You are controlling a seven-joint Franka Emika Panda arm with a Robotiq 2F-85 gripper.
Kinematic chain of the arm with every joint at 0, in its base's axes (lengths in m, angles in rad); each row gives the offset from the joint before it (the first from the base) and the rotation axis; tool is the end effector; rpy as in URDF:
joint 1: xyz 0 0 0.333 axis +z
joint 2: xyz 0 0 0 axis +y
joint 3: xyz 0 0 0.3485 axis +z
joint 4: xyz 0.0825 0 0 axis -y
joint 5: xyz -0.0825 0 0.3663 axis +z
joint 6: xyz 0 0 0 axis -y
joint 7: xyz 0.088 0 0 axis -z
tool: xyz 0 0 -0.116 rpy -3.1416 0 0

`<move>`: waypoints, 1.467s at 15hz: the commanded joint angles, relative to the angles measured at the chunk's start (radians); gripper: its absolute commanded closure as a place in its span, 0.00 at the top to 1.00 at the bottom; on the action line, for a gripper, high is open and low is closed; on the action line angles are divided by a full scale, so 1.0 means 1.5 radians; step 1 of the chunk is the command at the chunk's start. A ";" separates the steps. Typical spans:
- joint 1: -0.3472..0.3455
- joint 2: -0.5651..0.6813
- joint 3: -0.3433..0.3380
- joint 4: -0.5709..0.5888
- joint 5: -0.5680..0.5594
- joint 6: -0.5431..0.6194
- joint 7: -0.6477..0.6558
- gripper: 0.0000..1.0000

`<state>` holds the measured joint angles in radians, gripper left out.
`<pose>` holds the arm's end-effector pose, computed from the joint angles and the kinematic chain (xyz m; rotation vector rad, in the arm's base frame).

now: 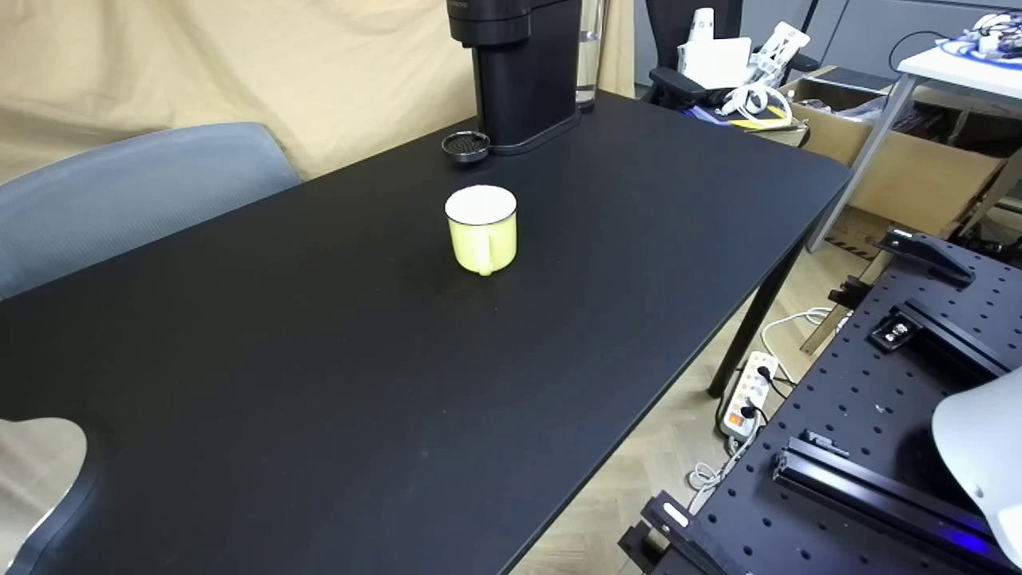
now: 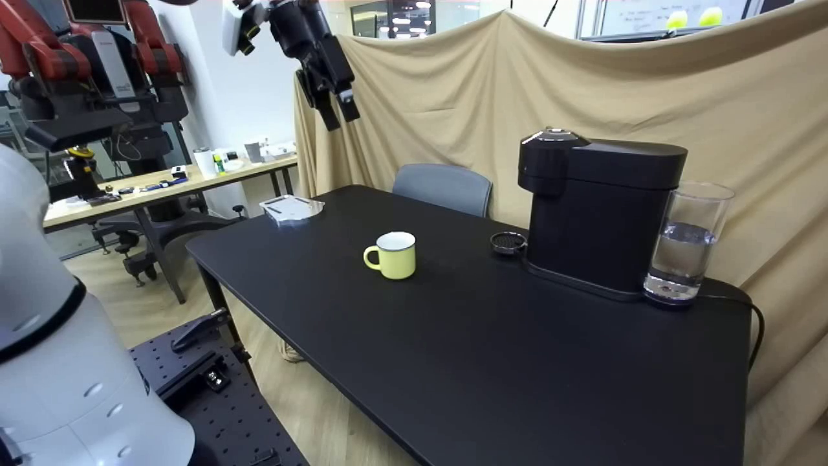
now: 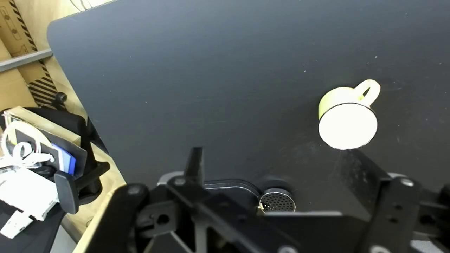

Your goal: Move the cup to the right

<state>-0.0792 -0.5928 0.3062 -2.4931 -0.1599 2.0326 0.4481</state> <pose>0.3447 0.0830 0.5165 2.8457 -0.2821 0.2841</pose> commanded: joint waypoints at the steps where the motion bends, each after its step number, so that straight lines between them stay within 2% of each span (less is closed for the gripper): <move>1: 0.019 0.004 -0.016 0.002 -0.011 -0.003 0.009 1.00; 3: 0.019 0.004 -0.016 0.002 -0.011 -0.003 0.009 1.00; 6: 0.020 0.031 -0.027 0.004 -0.008 0.045 -0.003 1.00; 11: 0.022 0.177 -0.057 0.032 0.007 0.153 -0.039 1.00; 18: 0.051 0.399 -0.089 0.126 0.012 0.194 -0.069 1.00; 22: 0.076 0.482 -0.112 0.162 0.005 0.264 -0.057 1.00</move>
<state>-0.0032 0.0425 0.1743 -2.3157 -0.1578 2.3874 0.3533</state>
